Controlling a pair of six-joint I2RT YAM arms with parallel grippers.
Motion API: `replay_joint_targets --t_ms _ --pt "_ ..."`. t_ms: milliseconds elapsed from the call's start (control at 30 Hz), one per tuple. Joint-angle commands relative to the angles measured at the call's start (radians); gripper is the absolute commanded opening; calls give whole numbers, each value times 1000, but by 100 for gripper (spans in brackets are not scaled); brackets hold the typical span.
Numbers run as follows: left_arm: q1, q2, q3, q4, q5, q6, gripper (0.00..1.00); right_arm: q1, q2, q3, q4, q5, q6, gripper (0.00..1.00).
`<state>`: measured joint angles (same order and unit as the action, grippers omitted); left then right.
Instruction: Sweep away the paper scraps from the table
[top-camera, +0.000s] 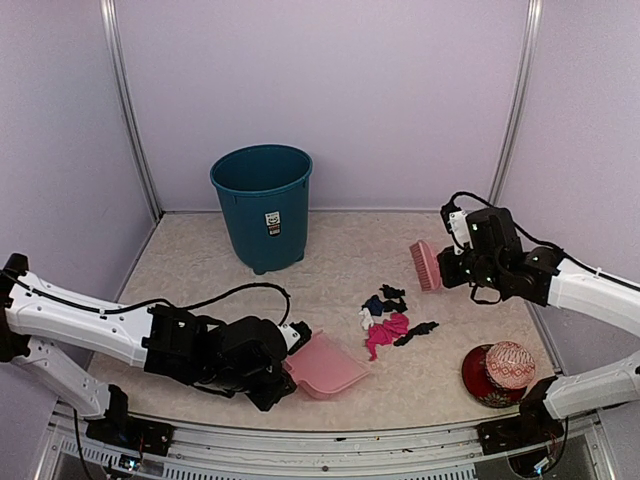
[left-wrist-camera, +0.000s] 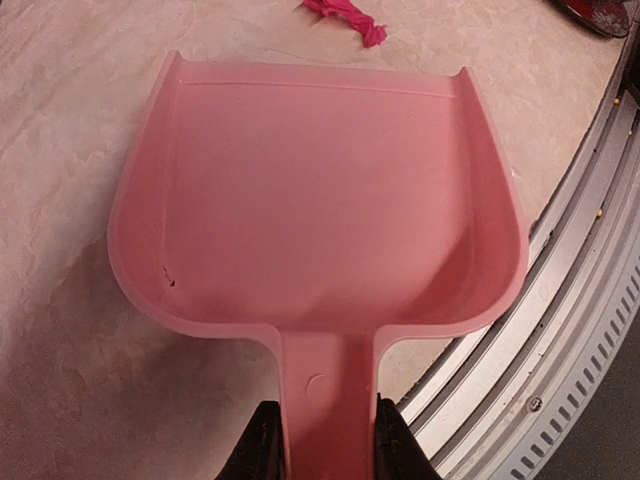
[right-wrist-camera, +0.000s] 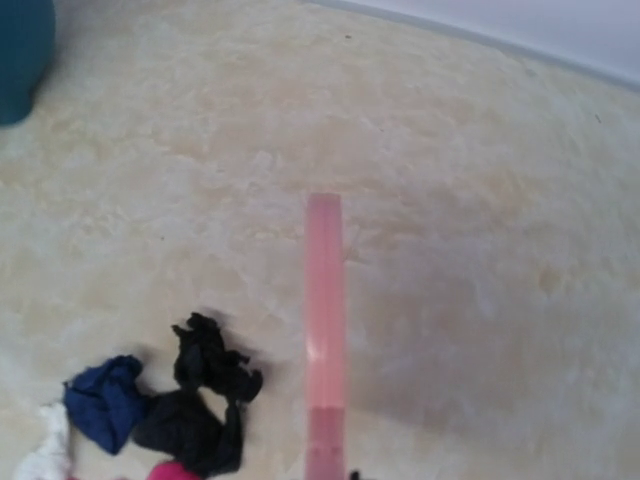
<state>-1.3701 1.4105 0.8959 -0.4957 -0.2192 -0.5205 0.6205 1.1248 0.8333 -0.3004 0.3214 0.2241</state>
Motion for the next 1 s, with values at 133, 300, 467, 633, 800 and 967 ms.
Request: replay_joint_targets --t_ms 133,300,467,633,800,967 --pt "-9 62 28 -16 -14 11 0 -11 150 60 123 -63 -218 0" --pt "-8 105 52 -4 -3 33 0 -5 226 78 71 -53 -267 0" --pt "3 187 114 -5 -3 61 0 35 265 75 45 -57 -308 0" --pt "32 254 157 2 3 78 0 101 298 93 -25 -62 -296 0" --pt "70 301 193 26 22 83 0 212 302 100 -89 -50 -238 0" --pt "105 340 216 55 46 85 0 321 305 116 -145 -51 -149 0"
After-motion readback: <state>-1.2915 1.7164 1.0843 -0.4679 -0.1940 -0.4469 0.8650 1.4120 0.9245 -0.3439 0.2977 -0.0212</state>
